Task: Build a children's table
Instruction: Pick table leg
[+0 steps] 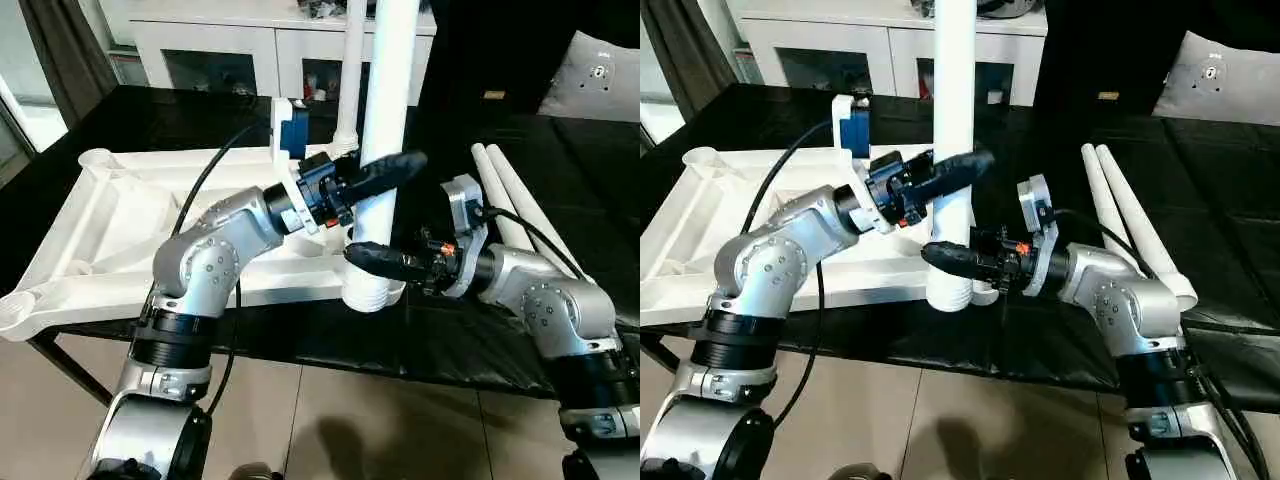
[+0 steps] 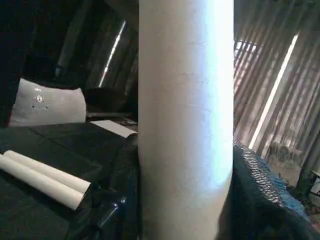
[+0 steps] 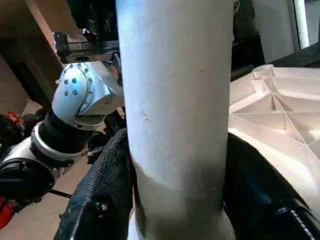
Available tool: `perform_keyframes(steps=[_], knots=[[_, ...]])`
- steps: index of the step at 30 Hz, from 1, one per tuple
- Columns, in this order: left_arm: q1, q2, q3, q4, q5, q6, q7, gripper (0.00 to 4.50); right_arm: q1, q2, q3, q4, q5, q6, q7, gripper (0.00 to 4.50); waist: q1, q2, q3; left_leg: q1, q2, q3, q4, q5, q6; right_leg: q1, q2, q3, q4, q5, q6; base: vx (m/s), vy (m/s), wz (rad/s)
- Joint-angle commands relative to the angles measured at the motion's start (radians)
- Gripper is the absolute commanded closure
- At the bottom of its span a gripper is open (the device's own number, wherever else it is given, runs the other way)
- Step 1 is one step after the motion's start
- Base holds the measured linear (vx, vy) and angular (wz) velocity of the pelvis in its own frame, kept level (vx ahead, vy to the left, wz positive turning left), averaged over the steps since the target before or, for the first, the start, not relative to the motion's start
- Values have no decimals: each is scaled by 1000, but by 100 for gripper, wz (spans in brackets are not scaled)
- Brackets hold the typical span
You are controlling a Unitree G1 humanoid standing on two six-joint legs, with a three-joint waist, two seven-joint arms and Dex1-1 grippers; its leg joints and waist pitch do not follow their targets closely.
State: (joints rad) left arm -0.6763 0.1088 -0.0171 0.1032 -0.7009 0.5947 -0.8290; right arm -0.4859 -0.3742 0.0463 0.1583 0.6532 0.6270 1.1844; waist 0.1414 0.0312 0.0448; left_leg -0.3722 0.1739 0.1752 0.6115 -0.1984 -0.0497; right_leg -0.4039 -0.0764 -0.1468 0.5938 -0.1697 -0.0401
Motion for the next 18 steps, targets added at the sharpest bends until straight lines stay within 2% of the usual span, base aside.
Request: perform_keyframes(steps=[1,8,9,10,11,12,14,16,18], knots=[[-2,1,-5,-14,22,-17,1,264,0,3,6,-22,-6,3,3,243,0,-16,-74,5,65,-24,-62,-60,83,69,-92,73,-74,-256,-91,0,0,0],[8,-4,-19,-10,58,-38,34,264,9,10,21,-13,-24,5,-27,257,-1,-15,-75,5,66,-24,-61,-57,85,69,-92,73,-73,-245,-96,0,0,0],[8,-7,-17,-7,61,-37,47,208,9,15,20,-11,-28,-3,-34,257,-1,-16,-75,4,66,-25,-61,-55,84,69,-92,72,-71,-241,-98,0,0,0],[8,-12,-12,-1,61,-33,61,194,10,22,18,-9,-33,-16,-42,257,-1,-15,-75,4,65,-24,-61,-59,83,69,-93,72,-72,-243,-99,0,0,0],[8,-12,-12,-1,61,-33,61,194,10,22,18,-9,-33,-16,-42,257,-1,-15,-75,4,66,-25,-61,-59,82,69,-92,72,-71,-241,-100,0,0,0],[13,-11,-18,-3,72,-45,60,194,9,39,13,-2,-56,-56,-72,257,-2,-15,-75,4,66,-25,-61,-56,80,68,-93,72,-72,-240,-98,0,0,0],[23,-16,-31,3,130,-111,84,159,2,80,3,15,-95,-120,-138,259,-4,-14,-75,4,65,-26,-62,-58,72,67,-95,72,-73,-248,-93,0,0,0],[24,-27,-29,19,176,-175,122,150,-4,101,0,21,-116,-135,-184,259,-5,-15,-75,5,65,-26,-64,-64,67,68,-93,73,-75,-255,-82,0,0,0],[25,-30,-28,24,192,-197,136,139,-4,108,-1,20,-121,-139,-199,259,-5,-15,-75,6,67,-27,-64,-62,68,68,-93,74,-73,-242,-83,0,0,0]])
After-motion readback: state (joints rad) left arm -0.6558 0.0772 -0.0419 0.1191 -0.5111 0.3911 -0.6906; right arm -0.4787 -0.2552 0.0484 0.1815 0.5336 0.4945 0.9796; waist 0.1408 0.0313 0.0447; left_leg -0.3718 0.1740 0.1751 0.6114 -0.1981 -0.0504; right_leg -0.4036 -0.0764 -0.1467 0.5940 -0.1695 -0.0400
